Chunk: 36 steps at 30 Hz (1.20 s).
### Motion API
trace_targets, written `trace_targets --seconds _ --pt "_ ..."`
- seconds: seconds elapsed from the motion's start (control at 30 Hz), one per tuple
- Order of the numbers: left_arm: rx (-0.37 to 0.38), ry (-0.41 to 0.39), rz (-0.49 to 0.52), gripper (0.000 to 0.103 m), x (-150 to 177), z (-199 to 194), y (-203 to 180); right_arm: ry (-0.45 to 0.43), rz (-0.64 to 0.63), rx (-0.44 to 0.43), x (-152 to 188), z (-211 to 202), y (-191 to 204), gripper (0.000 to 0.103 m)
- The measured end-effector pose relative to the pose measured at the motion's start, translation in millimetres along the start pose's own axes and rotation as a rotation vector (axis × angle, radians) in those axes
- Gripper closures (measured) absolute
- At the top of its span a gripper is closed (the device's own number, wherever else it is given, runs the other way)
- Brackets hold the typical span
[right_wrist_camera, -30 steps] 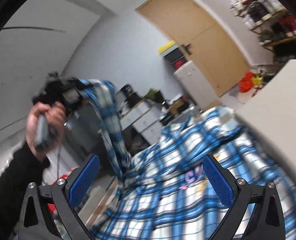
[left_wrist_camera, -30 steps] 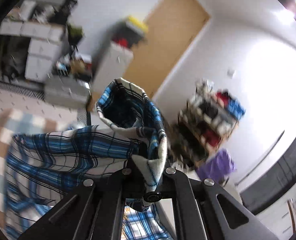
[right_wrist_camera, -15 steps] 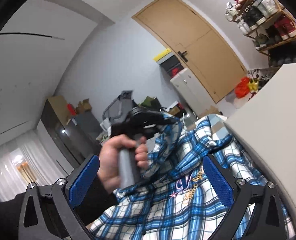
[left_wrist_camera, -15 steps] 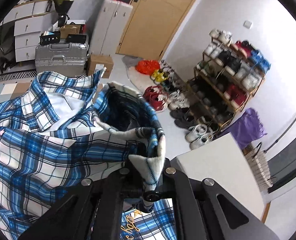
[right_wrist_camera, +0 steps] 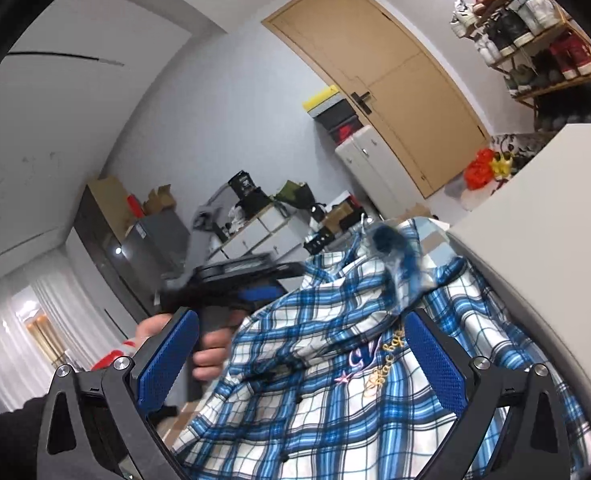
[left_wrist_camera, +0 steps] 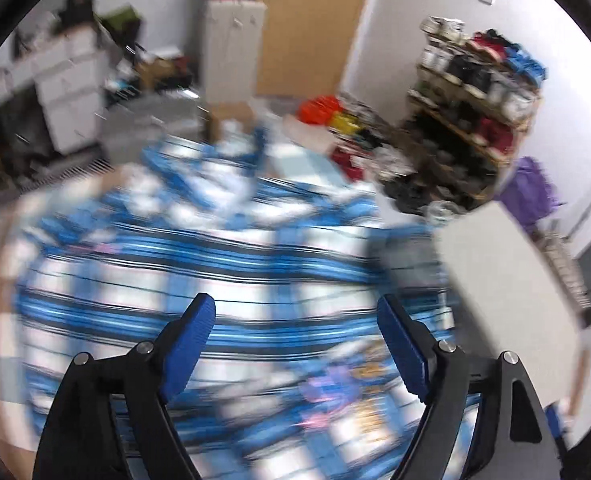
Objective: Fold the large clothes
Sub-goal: 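Carry the sleeve across the shirt body with the left gripper and release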
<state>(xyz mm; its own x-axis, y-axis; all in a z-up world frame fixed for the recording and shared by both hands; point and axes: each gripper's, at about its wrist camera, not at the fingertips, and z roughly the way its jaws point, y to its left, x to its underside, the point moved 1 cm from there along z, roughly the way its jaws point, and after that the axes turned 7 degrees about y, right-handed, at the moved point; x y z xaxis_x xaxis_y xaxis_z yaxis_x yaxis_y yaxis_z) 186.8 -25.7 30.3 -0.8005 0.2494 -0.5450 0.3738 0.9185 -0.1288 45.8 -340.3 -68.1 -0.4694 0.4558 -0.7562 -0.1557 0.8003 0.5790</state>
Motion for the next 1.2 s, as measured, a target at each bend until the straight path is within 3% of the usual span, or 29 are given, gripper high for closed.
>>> trace_targets --seconds 0.1,0.2,0.33,0.53,0.7,0.83,0.93,1.07,1.2 --pt "-0.185 0.006 0.009 0.023 9 -7 39 0.043 -0.055 0.019 4 10 12 0.0" --pt "-0.25 0.083 -0.044 0.023 24 4 81 0.1 -0.124 0.074 9 25 24 0.0" --pt "-0.232 0.133 -0.143 0.023 38 19 121 0.224 -0.19 0.195 -4 66 37 0.0" --pt "-0.21 0.227 -0.211 0.023 41 54 146 0.487 -0.379 0.295 -39 179 45 0.0" --pt "-0.237 0.23 -0.211 0.023 54 64 157 0.677 -0.386 0.435 -49 271 0 0.0" --pt "-0.225 0.229 -0.209 0.021 58 64 159 0.787 -0.442 0.543 -38 312 -26 0.0" --pt "-0.252 0.242 -0.218 0.014 56 70 160 0.907 -0.472 0.599 -15 331 -43 0.0" --pt "-0.248 0.257 -0.24 0.015 56 64 164 0.873 -0.43 0.575 -17 319 -46 0.0" --pt "-0.232 0.197 -0.231 0.016 63 31 153 0.683 -0.338 0.398 -40 257 -18 0.0"
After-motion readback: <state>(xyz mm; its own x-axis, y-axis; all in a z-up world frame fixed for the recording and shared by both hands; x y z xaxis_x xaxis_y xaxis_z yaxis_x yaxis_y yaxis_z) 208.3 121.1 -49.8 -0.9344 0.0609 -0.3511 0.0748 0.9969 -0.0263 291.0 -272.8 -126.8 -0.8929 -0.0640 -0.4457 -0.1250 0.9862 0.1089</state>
